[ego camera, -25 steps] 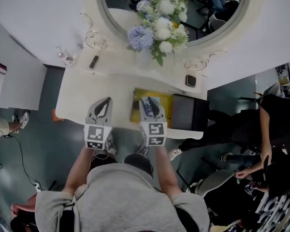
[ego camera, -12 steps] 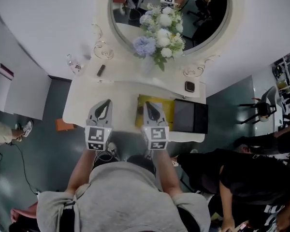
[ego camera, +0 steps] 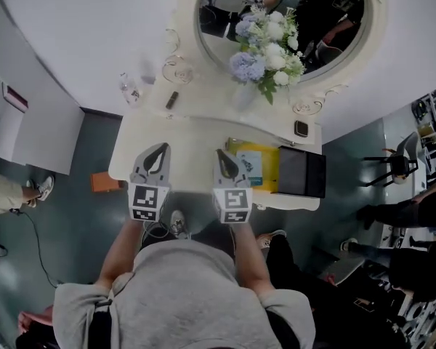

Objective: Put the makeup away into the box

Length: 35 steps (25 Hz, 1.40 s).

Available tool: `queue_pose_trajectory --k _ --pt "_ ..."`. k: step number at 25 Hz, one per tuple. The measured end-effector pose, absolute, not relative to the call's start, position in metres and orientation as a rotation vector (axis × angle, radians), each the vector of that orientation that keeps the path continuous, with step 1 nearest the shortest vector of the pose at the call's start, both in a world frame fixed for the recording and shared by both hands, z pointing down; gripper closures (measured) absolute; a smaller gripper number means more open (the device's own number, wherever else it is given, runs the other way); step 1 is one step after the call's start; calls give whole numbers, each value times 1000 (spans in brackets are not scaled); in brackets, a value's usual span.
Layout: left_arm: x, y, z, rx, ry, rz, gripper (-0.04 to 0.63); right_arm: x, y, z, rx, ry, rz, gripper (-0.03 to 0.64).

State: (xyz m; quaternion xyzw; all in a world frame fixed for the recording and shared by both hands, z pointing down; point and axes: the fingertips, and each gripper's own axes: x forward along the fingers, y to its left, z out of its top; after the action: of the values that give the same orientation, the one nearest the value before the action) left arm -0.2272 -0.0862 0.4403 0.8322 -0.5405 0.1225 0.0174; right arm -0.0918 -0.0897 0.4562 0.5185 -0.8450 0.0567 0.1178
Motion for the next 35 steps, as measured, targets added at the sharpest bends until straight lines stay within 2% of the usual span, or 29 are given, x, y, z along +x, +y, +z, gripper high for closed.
queue_pose_trajectory --k 13,32,34,35 --pt "-291 -105 451 2403 -1847 348 594 -167 -131 467 1260 -2555 136 598" --pt "-331 -196 521 2099 -1943 404 595 -226 -266 539 905 -2579 183 597" --pt "-336 -199 527 2073 -1955 409 595 -234 -273 549 836 -2572 179 589" --pt "-338 -200 530 2057 -1960 412 594 -239 -276 555 796 -2566 179 547"
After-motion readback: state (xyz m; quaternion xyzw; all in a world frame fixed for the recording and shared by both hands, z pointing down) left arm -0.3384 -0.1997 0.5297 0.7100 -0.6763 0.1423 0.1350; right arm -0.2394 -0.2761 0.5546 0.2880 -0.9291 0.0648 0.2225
